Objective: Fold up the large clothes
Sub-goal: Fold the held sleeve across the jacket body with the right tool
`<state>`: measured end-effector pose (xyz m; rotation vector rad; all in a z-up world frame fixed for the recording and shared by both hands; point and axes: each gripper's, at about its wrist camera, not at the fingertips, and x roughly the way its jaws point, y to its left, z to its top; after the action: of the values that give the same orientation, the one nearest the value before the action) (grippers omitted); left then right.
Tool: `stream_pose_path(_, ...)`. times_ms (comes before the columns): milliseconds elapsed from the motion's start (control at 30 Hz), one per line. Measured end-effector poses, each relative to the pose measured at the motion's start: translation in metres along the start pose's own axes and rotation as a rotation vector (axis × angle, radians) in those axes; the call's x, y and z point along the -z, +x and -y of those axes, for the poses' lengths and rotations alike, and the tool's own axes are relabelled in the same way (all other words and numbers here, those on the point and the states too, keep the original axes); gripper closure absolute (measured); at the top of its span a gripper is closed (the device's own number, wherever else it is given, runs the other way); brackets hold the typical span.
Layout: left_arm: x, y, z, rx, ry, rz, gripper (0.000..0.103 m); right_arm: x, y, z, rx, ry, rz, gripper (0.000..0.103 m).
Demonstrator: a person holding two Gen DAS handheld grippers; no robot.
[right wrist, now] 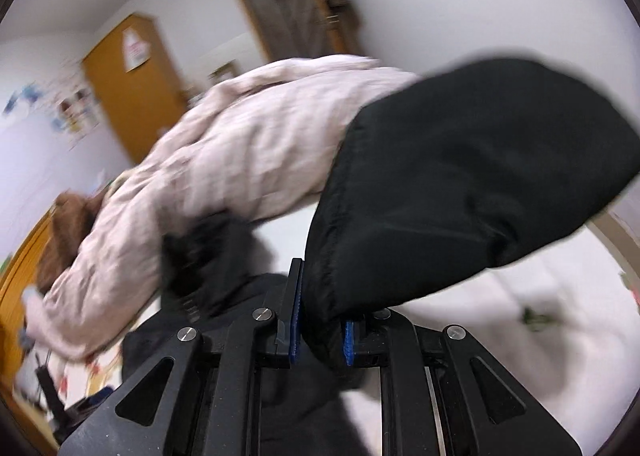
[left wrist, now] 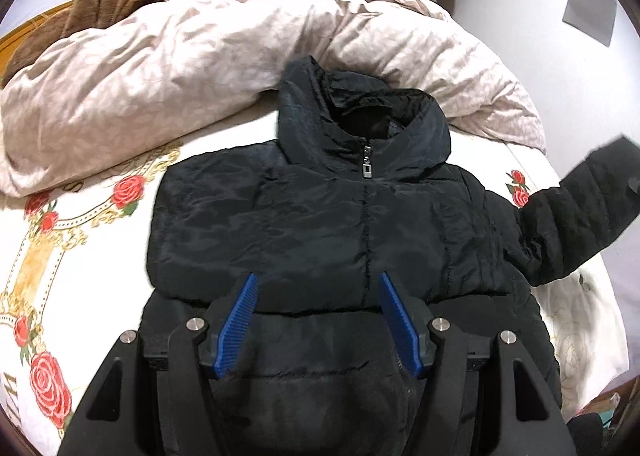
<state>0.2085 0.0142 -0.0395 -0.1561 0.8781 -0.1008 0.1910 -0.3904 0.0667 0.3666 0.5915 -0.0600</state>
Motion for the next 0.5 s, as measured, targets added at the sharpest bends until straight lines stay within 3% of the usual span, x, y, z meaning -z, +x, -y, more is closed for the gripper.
stream_pose_path(167, 0.004, -0.017, -0.027, -0.015, -0.028, 0.019, 0.038, 0.024, 0.033, -0.083, -0.104, -0.123, -0.087, 0.087)
stream_pose_path(367, 0.007, -0.024, -0.064, -0.042, -0.089, 0.025, 0.038, 0.077, 0.087, -0.147, -0.172, -0.236, -0.237, 0.084)
stream_pose_path(433, 0.01, -0.023, -0.073, -0.046, -0.106, 0.02, 0.038, 0.095, 0.101, -0.153, -0.175, -0.264, -0.281, 0.08)
stream_pose_path(500, 0.012, -0.02, -0.08, -0.049, -0.118, 0.015, 0.038, 0.113, 0.121, -0.159, -0.18, -0.286, -0.329, 0.069)
